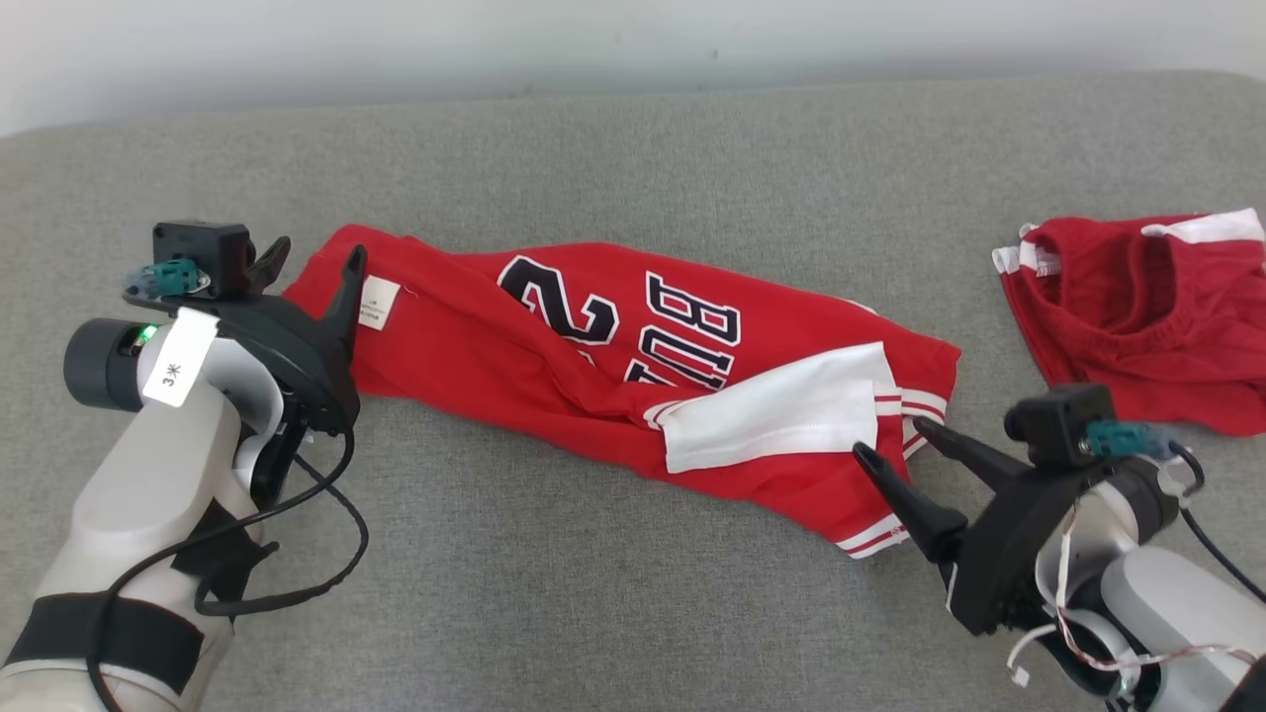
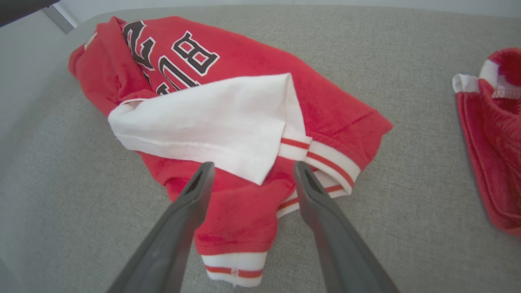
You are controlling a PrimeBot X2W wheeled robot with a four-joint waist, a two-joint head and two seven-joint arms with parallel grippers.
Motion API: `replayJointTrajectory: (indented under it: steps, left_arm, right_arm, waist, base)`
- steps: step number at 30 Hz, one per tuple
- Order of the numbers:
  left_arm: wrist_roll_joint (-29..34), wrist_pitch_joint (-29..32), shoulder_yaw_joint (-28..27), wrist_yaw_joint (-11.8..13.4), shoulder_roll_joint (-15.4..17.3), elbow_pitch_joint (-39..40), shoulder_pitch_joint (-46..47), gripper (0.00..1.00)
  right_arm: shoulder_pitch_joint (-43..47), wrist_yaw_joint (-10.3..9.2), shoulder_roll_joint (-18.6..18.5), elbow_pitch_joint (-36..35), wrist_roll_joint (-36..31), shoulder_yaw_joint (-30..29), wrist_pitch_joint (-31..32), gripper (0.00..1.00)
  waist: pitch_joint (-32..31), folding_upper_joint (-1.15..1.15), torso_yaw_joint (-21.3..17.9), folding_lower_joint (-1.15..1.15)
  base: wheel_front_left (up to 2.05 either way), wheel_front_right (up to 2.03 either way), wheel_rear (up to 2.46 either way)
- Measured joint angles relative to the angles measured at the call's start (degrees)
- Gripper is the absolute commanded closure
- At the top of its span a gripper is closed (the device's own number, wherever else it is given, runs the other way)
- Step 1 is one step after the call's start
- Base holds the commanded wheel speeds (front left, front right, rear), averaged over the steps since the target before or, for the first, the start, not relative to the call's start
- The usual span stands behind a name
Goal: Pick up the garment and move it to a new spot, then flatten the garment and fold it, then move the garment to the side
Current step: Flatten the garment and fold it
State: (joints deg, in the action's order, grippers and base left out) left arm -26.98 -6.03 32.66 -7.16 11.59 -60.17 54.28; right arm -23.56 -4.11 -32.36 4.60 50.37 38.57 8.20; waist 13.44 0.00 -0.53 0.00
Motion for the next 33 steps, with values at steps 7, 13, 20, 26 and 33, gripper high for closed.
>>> replayJointTrajectory:
  steps: [7, 13, 20, 26, 33]
  left_arm:
    - [0.6, 1.0, 1.2, 0.0, 0.5, -1.2, 0.3, 0.00]
    - [1.3, 1.3, 1.8, 0.0, 0.8, -2.1, 1.5, 0.00]
    - [1.7, 2.0, 1.6, 0.1, 1.2, -3.7, 3.8, 0.00]
    - [1.6, 2.5, 1.3, 0.1, 1.8, -5.6, 5.3, 0.00]
    - [1.7, 3.2, 1.3, 0.6, 1.8, -7.7, 7.3, 1.00]
  right_arm:
    - [-3.3, -0.87, 1.6, 0.9, -1.4, 0.4, 1.4, 0.00]
    - [-4.1, -1.03, 2.4, 1.6, -2.0, 0.8, 1.9, 0.00]
    - [-5.0, -1.47, 3.4, 2.3, -2.3, 1.3, 2.4, 0.00]
    - [-5.8, -1.51, 4.4, 2.5, -2.7, 1.7, 2.5, 0.08]
    - [-7.4, -1.42, 5.9, 2.9, -2.9, 2.0, 2.3, 1.00]
  waist:
    - [2.4, 0.00, -0.6, 0.00]
    - [4.0, 0.00, -1.3, 0.00]
    - [6.1, 0.00, -2.3, 0.00]
    - [7.7, 0.00, -3.3, 0.00]
    - [9.2, 0.00, -3.1, 0.01]
  base:
    - [0.00, 0.00, 0.00]
    - [0.00, 0.00, 0.00]
    - [0.00, 0.00, 0.00]
    - [0.00, 0.00, 0.00]
    - [0.00, 0.00, 0.00]
